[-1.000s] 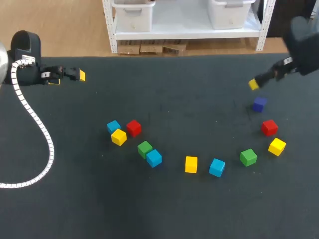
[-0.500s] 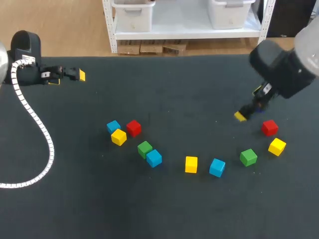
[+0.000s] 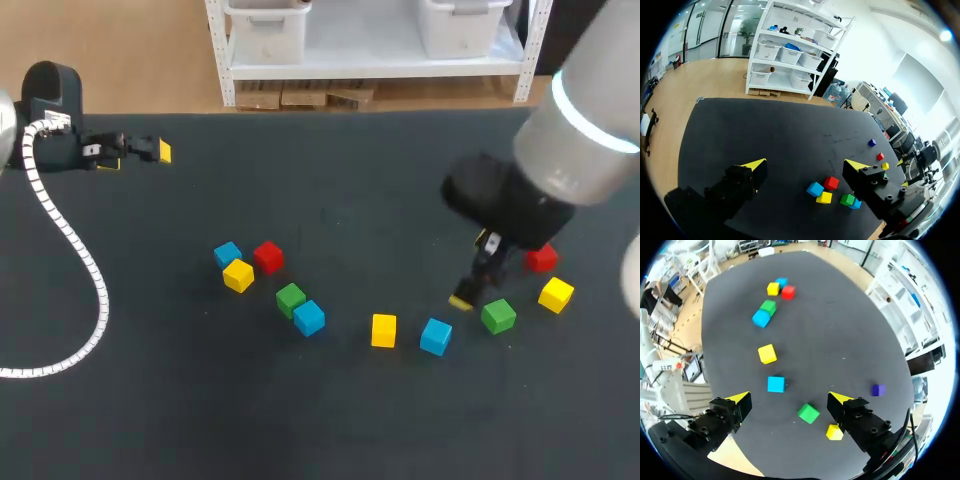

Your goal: Place the blue cubes, place green cubes on the blue cubes, place the yellow cubes on the green cubes, then place the red cubes on the yellow cubes, and place purple cube on the red cubes.

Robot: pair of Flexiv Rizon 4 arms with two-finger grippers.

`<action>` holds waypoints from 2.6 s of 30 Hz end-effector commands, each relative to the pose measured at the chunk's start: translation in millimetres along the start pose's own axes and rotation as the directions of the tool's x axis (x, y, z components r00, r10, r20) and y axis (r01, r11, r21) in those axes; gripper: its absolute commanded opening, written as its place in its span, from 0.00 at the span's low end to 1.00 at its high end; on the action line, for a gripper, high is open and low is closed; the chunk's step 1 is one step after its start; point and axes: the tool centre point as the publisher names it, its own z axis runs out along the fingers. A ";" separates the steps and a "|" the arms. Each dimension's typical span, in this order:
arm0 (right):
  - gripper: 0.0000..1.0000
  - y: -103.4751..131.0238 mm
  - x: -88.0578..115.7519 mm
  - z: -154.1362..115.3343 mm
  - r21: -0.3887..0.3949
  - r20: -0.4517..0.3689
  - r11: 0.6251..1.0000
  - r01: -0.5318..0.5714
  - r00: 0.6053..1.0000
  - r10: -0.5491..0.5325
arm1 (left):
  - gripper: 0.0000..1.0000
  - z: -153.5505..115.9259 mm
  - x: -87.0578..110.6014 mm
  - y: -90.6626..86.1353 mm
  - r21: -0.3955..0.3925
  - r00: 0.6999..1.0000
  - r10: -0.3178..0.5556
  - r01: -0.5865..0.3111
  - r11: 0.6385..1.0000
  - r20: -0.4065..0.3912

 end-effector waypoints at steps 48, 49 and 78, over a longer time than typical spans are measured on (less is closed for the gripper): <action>0.21 22.6 5.4 99.9 -0.068 -0.251 0.998 0.016 0.967 -0.033 | 1.00 0.4 1.2 2.0 0.009 1.000 0.002 -0.002 1.000 0.006; 0.15 22.3 5.3 98.7 -0.064 -0.252 0.998 0.019 0.967 -0.034 | 1.00 0.4 1.2 2.0 0.009 1.000 0.002 -0.002 1.000 0.006; 0.00 -68.9 -48.0 70.5 -0.122 -0.149 0.903 0.413 0.891 -0.428 | 1.00 0.4 1.2 2.0 0.009 1.000 0.002 -0.002 1.000 0.006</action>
